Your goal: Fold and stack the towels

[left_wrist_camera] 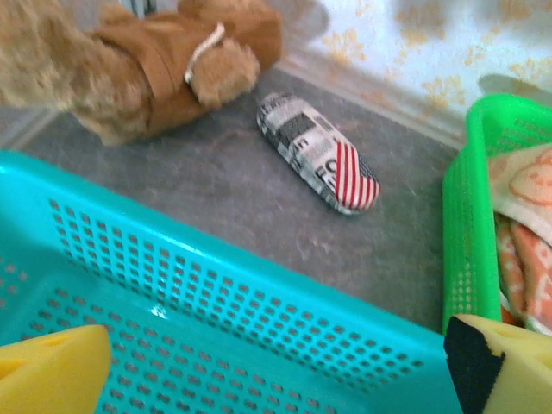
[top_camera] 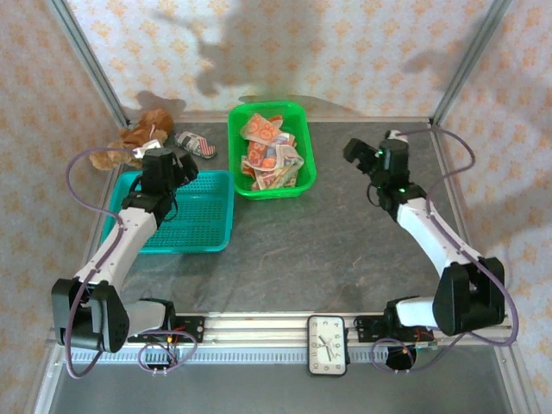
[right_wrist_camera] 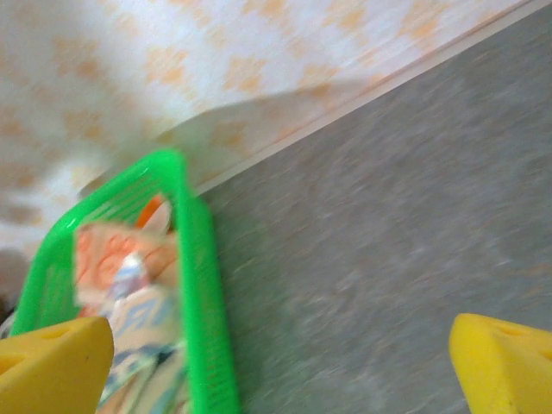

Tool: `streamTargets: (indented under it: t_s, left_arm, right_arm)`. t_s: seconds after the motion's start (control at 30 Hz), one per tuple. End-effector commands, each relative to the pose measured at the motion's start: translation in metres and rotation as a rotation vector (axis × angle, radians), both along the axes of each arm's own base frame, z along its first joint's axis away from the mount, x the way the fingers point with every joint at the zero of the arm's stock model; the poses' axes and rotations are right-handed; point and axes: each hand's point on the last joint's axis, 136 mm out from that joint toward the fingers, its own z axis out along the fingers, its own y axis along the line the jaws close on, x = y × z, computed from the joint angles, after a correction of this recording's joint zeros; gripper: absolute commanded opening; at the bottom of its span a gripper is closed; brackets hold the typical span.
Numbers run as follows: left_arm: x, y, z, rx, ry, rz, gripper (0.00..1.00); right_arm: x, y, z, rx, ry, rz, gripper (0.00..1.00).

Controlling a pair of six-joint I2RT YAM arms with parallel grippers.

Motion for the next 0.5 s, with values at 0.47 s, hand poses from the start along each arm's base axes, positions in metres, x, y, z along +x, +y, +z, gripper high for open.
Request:
streamTargets:
  t_s: [0.47]
  left_arm:
    - [-0.014,-0.031,-0.007,-0.192,0.078,-0.098,1.00]
  right_arm:
    - [0.027,0.230,-0.077,-0.082,0.357,0.191,0.82]
